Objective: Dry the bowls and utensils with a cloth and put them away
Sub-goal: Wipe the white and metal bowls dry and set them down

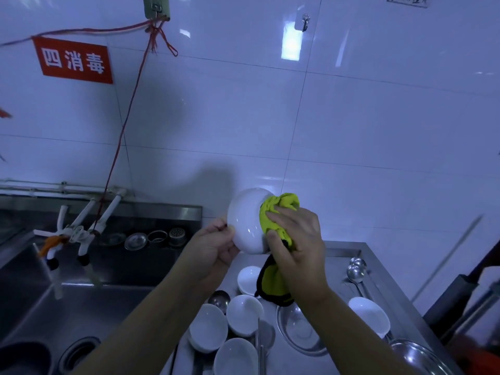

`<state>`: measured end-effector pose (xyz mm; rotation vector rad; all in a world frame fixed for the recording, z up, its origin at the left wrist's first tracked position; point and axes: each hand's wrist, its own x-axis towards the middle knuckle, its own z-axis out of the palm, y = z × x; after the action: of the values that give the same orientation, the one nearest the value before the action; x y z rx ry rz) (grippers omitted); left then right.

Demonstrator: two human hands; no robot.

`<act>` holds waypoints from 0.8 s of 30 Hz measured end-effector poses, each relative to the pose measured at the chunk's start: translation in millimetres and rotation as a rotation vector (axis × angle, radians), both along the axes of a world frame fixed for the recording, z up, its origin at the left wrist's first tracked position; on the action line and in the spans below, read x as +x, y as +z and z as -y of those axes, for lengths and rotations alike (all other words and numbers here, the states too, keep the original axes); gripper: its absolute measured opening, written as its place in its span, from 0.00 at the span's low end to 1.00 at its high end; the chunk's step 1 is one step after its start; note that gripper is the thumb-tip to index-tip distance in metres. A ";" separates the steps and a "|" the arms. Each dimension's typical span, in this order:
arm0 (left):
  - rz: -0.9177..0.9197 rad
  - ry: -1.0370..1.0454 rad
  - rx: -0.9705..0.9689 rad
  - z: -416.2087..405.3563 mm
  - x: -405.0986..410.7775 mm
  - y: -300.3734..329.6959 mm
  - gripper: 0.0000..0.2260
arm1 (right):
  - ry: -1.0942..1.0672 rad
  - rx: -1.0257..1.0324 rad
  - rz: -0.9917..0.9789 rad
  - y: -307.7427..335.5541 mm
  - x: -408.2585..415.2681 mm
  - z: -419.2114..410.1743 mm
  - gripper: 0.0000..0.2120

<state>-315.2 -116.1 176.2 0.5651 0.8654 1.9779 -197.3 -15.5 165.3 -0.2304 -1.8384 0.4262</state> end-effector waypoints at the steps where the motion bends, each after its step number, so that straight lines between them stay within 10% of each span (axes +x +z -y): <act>1: -0.002 -0.004 0.008 1.4 -3.1 2.4 0.12 | 0.007 0.059 0.008 -1.6 3.9 -3.0 0.10; 7: -0.043 -0.055 -0.030 8.2 -8.2 7.8 0.09 | -0.093 0.273 0.165 -10.7 17.9 -27.9 0.09; 16: -0.183 0.013 -0.111 5.6 17.1 11.4 0.12 | -0.083 -0.163 -0.024 21.0 -2.8 -3.9 0.14; 24: 0.119 -0.007 0.000 6.8 15.2 25.2 0.10 | -0.018 0.227 0.082 2.4 -8.2 15.3 0.12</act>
<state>-300.0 -123.0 201.4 0.4443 0.7888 1.9838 -205.5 -30.8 167.7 -0.1097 -1.9461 0.1949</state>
